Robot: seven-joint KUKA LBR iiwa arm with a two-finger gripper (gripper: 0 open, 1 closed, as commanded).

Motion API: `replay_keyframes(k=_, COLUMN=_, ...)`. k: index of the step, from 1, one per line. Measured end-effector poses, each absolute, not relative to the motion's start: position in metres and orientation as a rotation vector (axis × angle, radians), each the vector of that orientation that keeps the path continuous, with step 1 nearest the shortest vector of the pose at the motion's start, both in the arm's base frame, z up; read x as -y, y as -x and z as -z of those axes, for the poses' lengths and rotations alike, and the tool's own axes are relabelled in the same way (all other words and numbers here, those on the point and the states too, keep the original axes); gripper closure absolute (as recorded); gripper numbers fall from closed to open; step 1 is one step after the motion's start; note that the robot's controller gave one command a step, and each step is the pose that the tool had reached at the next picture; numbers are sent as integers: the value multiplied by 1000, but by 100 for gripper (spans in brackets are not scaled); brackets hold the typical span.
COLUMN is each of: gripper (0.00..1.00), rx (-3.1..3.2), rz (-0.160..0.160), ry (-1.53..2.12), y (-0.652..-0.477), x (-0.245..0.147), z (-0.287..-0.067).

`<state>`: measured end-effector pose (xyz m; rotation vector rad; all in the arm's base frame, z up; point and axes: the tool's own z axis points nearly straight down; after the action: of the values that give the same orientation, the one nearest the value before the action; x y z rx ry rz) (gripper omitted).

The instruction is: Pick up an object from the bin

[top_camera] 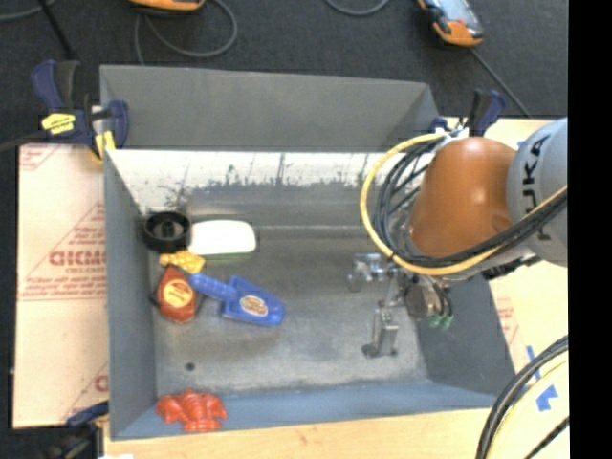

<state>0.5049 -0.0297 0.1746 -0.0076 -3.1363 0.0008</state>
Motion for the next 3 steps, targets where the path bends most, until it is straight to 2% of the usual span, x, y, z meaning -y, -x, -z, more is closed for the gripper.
replay_keyframes(k=1, gripper=0, rx=3143, rz=-2, ry=7, y=-506, x=30, z=-179)
replay_keyframes(k=2, gripper=0, rx=3155, rz=0, ry=38, y=-552, x=-15, z=-135)
replay_keyframes(k=3, gripper=0, rx=3136, rz=1, ry=-4, y=-563, x=-48, z=-117)
